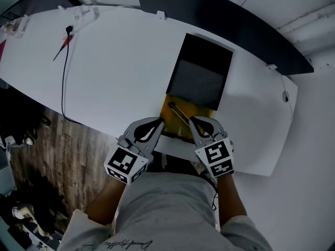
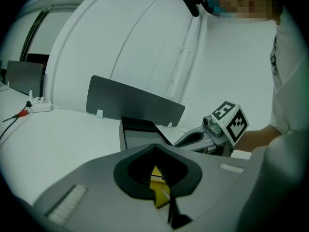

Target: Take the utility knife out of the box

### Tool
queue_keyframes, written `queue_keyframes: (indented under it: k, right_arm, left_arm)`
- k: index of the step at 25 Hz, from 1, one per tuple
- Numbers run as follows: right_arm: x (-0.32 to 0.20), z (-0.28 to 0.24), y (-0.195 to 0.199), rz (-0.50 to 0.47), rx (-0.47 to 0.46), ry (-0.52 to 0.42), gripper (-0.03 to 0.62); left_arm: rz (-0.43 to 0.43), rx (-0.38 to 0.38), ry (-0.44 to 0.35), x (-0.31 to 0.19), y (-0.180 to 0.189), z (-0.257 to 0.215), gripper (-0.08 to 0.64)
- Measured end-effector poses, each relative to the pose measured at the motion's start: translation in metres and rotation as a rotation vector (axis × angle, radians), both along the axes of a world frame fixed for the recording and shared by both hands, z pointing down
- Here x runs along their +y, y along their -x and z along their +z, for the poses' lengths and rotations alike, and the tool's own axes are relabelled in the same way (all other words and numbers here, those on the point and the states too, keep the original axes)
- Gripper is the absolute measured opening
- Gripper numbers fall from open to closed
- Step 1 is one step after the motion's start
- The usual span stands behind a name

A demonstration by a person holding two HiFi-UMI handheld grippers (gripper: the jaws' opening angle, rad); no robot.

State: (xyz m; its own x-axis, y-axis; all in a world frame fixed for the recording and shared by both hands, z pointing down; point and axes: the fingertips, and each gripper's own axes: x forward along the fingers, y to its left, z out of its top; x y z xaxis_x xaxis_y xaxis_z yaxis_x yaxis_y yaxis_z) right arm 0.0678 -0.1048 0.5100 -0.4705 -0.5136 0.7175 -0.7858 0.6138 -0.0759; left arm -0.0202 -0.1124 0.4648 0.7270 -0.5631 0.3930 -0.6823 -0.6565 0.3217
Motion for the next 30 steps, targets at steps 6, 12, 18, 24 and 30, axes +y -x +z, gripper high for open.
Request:
queue_keyframes:
  k: [6,12,18,24,30]
  right_arm:
    - [-0.001,0.019,0.005,-0.025,0.032,0.052,0.015]
    - [-0.002,0.037,0.007,-0.041,0.073,0.091,0.02]
    - [-0.002,0.052,0.01,-0.067,0.12,0.127,0.05]
    - [-0.001,0.068,0.011,-0.111,0.205,0.163,0.096]
    - [0.002,0.084,0.012,-0.145,0.273,0.202,0.136]
  left_arm:
    - [0.002,-0.001,0.026,-0.001,0.004,0.011,0.002]
    - [-0.007,0.006,0.035,-0.004,0.01,0.017,0.002]
    - [-0.013,0.009,0.052,-0.006,0.014,0.024,0.002]
    - [-0.014,0.011,0.065,-0.006,0.016,0.032,0.002]
    - [-0.016,0.015,0.081,-0.007,0.021,0.039,0.002]
